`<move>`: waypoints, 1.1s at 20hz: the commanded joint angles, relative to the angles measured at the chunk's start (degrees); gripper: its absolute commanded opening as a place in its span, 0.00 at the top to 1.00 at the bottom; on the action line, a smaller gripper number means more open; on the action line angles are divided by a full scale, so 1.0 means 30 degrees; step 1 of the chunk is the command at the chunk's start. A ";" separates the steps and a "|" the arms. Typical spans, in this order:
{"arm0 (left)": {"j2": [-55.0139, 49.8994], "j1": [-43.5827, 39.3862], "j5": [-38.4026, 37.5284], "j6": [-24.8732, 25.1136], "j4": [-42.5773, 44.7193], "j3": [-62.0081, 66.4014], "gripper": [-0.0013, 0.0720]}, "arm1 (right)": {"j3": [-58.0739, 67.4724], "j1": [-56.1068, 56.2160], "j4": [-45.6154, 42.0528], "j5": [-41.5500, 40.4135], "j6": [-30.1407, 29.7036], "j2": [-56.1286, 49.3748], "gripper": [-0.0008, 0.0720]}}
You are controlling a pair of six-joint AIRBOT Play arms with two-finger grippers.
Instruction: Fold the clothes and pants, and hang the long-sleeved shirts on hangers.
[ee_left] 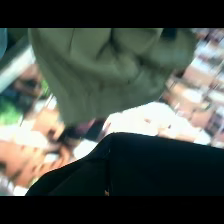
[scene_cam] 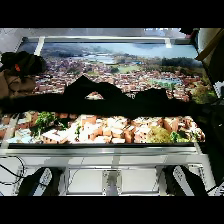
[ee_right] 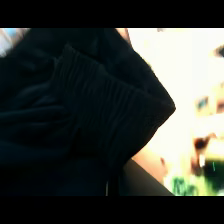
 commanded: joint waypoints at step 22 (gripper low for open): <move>-0.8320 -0.4619 0.0379 0.6754 -1.5759 0.3905 0.10 | 0.4554 0.1537 0.0627 -0.0255 0.2506 -0.0277 0.40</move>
